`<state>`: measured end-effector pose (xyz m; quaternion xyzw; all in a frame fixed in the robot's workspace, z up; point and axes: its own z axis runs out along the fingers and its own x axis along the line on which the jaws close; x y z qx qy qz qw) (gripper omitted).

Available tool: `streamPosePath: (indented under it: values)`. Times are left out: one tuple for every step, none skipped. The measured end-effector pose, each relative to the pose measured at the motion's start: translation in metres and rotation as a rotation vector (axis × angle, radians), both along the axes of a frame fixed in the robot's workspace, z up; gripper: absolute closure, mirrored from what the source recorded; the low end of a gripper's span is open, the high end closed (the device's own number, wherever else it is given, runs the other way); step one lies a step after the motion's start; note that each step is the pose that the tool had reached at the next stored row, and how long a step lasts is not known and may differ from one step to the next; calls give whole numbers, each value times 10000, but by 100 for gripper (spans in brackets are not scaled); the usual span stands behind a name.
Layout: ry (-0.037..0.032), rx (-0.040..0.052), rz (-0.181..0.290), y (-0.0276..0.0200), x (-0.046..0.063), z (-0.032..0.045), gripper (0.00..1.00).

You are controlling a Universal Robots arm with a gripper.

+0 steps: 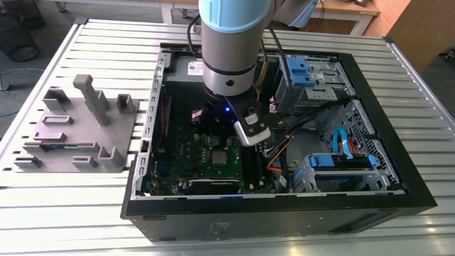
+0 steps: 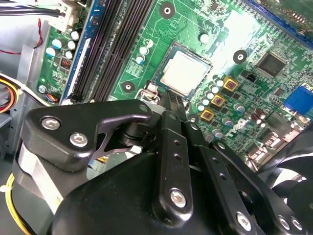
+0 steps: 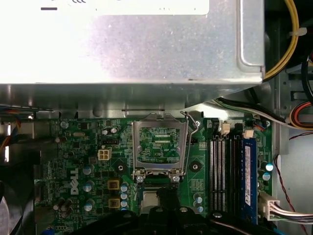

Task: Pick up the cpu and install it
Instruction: 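Close the cpu cover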

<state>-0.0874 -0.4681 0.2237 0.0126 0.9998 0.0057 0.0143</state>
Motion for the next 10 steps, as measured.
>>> streamPosePath:
  values:
    - [0,0,0,0,6,0,89]
    - [0,1,1,0,10,0,89]
    - [0,1,0,0,13,0,89]
    - [0,1,0,0,14,0,89]
    - [0,0,-1,0,14,0,89]
    - [0,1,-1,0,14,0,89]
    - [0,0,0,0,15,0,89]
    - [1,-2,0,1,15,4,89]
    - [2,-4,0,0,15,10,89]
    - [0,0,0,0,15,14,89]
